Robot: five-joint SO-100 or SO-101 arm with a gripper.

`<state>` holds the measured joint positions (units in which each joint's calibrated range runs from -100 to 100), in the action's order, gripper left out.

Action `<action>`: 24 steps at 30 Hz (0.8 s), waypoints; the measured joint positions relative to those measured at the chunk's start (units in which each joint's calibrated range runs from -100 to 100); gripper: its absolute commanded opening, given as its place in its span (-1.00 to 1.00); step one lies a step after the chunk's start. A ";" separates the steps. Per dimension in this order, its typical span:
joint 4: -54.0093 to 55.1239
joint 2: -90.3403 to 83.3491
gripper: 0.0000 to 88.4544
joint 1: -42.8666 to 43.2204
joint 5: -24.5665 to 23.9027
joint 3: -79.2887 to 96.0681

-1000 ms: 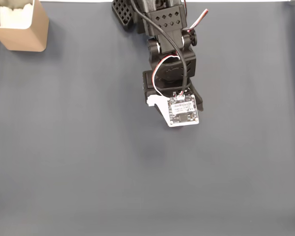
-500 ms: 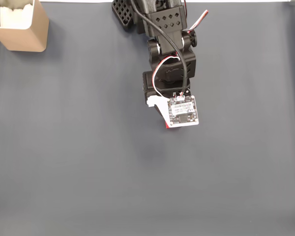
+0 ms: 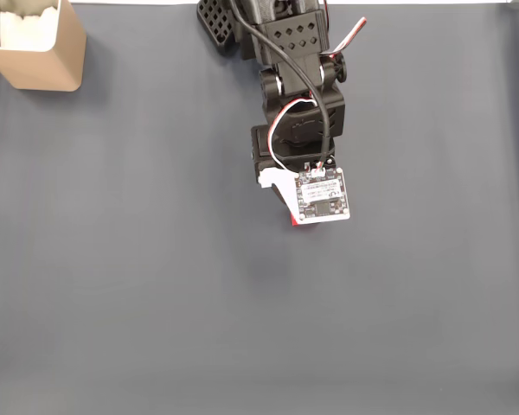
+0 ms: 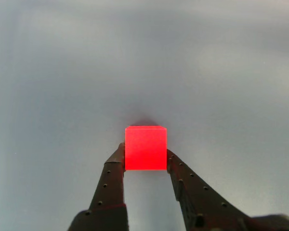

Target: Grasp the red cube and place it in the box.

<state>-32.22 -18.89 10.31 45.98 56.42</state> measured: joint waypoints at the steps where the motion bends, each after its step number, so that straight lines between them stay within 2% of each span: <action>1: 0.00 0.00 -0.89 0.00 0.00 0.00; 10: -4.14 -2.00 -0.96 -0.52 0.24 -2.26; 24: -22.51 -7.64 -0.97 -9.79 2.05 -18.44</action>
<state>-54.73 -26.53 0.52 48.03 37.97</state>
